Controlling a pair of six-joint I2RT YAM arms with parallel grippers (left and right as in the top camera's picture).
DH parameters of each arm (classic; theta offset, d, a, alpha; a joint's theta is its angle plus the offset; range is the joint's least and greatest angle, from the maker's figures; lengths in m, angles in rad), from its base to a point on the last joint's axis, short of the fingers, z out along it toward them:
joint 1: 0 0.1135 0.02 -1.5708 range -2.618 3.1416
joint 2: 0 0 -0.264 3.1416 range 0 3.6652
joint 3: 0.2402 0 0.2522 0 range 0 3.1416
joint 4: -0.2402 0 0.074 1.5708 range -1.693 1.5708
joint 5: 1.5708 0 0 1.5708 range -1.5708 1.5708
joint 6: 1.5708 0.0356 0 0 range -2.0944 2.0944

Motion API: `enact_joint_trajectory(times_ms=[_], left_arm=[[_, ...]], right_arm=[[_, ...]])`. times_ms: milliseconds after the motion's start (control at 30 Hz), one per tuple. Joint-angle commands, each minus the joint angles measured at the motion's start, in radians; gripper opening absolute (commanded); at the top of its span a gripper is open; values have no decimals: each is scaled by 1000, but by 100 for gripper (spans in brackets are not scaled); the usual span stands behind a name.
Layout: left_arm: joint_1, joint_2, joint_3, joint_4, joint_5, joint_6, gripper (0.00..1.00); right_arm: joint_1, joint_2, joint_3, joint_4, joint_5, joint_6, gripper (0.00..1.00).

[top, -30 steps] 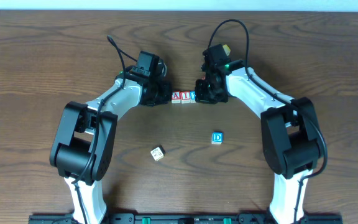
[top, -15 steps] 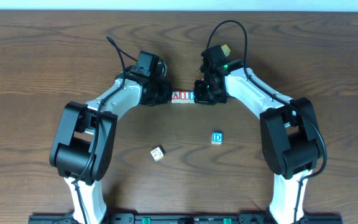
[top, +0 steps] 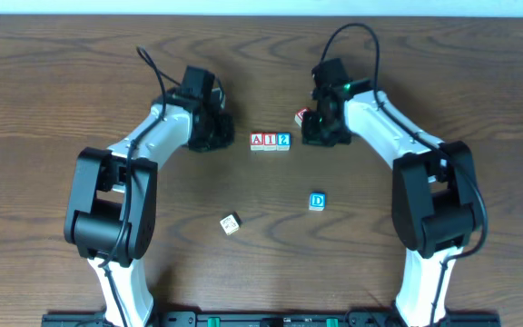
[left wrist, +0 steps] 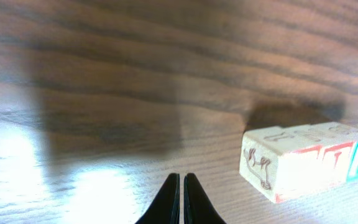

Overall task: Spell out Ai2
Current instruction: 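Lift both grippers up and away from the aligned row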

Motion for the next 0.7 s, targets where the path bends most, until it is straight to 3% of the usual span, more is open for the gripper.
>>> enact_joint_trajectory(times_ms=[0,200,433,467,533,567,633,667], left_arm=[[1,-108,122,-76,-106,76,5],[0,-335,225,-167,-126,96,6],[0,-580,225,-293,-129,151,6],[0,-609,225,-322,-129,157,6],[0,-656,225,-370,-129,172,10],[0,-677,225,-389,-129,175,22],[0,-708,225,-408,-129,175,60],[0,-723,225,-414,-129,175,95]], right_arm=[[-23,-88,102,-26,98,-112,1],[-61,-192,232,-111,112,-179,1],[-53,-371,245,-216,109,-179,3],[-51,-391,245,-233,109,-179,11],[-47,-433,245,-270,109,-179,42],[-46,-452,245,-287,109,-179,60],[-46,-480,245,-312,109,-179,81],[-46,-493,245,-322,109,-180,99]])
